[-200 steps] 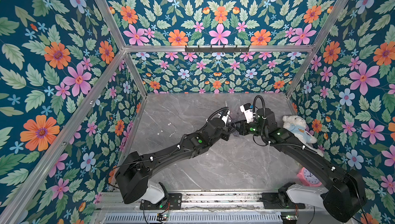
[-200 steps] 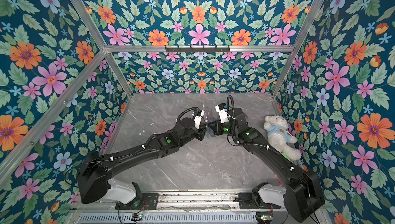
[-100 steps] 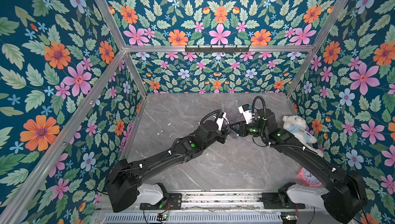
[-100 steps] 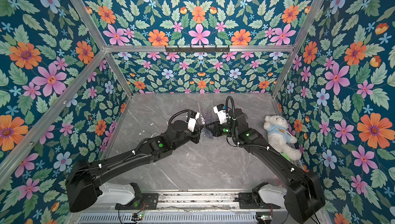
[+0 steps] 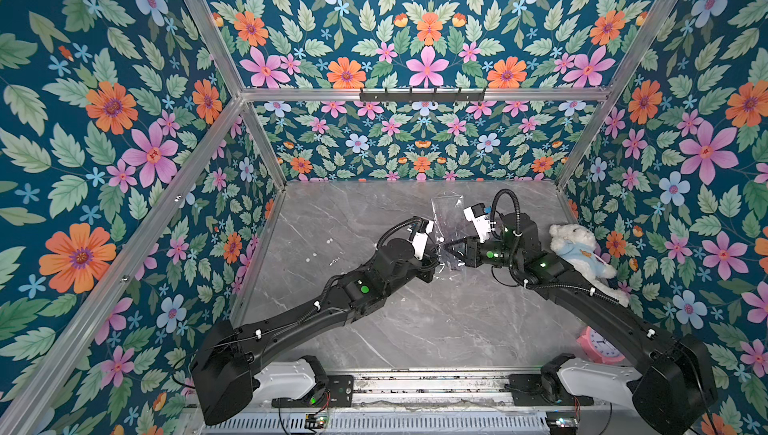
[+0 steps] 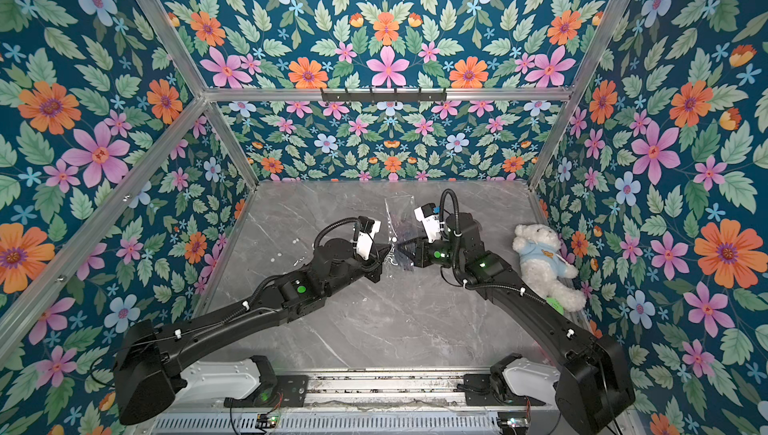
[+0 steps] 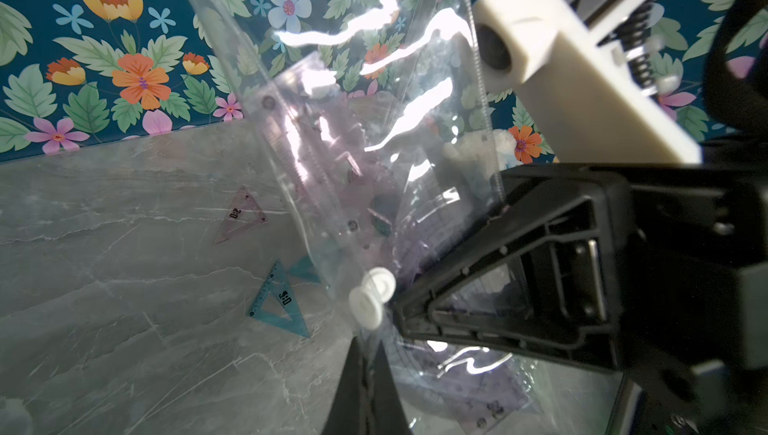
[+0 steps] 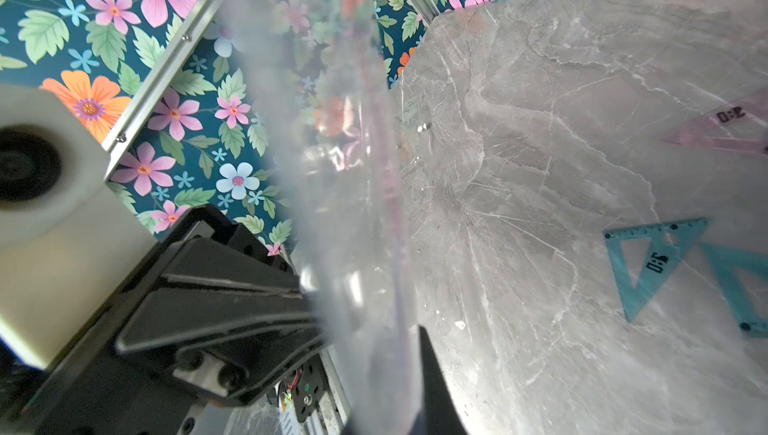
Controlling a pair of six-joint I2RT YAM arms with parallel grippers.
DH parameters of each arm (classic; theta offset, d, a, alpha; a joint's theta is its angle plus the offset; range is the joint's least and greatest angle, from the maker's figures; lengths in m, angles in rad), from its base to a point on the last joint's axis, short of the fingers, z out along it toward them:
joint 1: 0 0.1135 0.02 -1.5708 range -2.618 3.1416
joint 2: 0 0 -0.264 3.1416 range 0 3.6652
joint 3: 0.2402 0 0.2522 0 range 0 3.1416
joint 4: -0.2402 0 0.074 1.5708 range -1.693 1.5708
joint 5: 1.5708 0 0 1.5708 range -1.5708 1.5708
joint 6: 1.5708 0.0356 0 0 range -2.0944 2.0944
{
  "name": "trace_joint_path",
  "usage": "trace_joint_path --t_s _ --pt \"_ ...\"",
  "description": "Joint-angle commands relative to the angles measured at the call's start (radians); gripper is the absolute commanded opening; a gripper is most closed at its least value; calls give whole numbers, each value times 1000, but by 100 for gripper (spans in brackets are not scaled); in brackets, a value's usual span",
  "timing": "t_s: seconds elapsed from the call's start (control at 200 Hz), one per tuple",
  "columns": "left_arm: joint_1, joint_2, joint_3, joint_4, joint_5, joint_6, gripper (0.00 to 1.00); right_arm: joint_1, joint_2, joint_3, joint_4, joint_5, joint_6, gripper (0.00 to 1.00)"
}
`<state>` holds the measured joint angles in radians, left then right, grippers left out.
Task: Open the ruler set and take out the ruler
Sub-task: Open the ruler set bag.
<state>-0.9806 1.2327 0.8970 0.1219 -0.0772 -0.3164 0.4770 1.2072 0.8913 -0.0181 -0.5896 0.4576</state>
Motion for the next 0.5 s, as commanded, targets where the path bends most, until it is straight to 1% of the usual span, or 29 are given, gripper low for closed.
trace_joint_path --t_s 0.0,0.29,0.435,0.495 --pt "-4 -29 -6 156 46 -11 0 -8 4 -8 -74 180 -3 0" --pt "-4 -44 -12 160 56 -13 0 -7 -20 -8 -83 184 0 0" --pt "-4 -41 -2 144 62 -15 0 -7 -28 -7 -80 188 0 28" --pt "-4 -41 2 132 62 -13 0 -8 -31 -2 -79 186 0 36"
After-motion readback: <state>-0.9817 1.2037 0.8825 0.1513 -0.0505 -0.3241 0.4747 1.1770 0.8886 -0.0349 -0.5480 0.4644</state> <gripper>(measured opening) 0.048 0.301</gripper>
